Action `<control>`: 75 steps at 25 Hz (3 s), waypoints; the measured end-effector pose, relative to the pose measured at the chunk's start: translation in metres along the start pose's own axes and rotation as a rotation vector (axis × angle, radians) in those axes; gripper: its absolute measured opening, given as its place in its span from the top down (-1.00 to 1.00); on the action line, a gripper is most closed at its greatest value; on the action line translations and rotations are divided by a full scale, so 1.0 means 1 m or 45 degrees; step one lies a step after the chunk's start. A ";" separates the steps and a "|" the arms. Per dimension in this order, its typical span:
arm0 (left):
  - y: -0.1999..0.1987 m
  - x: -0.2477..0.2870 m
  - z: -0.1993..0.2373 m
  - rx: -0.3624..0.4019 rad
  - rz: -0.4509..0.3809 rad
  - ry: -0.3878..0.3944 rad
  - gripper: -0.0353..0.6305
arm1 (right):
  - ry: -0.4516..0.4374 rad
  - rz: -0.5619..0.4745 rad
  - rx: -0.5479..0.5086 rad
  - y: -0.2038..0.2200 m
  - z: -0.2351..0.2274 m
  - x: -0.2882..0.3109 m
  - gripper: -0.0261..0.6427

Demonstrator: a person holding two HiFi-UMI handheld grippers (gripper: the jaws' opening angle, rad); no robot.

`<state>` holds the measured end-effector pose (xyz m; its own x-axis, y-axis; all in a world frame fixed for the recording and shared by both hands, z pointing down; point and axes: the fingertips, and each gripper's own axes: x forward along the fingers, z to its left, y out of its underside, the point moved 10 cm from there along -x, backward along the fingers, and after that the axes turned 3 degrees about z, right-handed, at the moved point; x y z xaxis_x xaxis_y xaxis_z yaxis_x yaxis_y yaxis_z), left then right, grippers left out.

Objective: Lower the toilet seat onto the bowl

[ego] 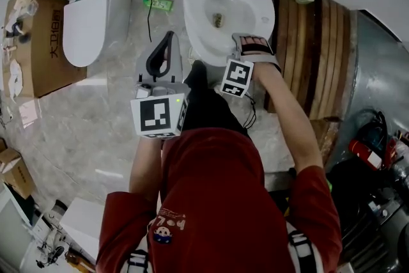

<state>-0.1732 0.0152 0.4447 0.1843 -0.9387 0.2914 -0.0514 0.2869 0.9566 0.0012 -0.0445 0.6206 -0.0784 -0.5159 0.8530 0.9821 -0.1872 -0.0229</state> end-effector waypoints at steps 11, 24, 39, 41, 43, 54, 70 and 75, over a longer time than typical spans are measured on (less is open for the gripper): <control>0.019 0.015 0.003 -0.019 0.072 0.021 0.86 | -0.071 -0.026 0.003 -0.005 0.030 0.016 0.34; 0.045 0.042 -0.004 -0.070 0.153 0.079 0.86 | -0.244 0.019 -0.055 -0.010 0.067 0.050 0.22; 0.083 0.071 -0.003 -0.135 0.285 0.142 0.86 | -0.481 0.015 -0.071 -0.019 0.123 0.112 0.14; 0.090 0.076 -0.002 -0.133 0.304 0.152 0.86 | -0.508 0.017 -0.074 -0.020 0.128 0.120 0.13; 0.099 0.082 -0.001 -0.140 0.327 0.161 0.86 | -0.538 0.015 -0.073 -0.021 0.133 0.129 0.13; 0.151 0.098 -0.002 -0.167 0.479 0.196 0.86 | -0.672 0.014 -0.048 -0.024 0.161 0.181 0.13; 0.168 0.121 0.002 -0.167 0.565 0.219 0.86 | -0.665 0.073 -0.025 -0.030 0.182 0.231 0.14; 0.168 0.119 0.000 -0.182 0.580 0.224 0.86 | -0.668 0.104 -0.032 -0.032 0.183 0.236 0.13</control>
<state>-0.1597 -0.0485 0.6397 0.3378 -0.6691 0.6619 -0.0327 0.6945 0.7188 -0.0177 -0.0073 0.9181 0.1005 -0.0433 0.9940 0.9765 -0.1869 -0.1069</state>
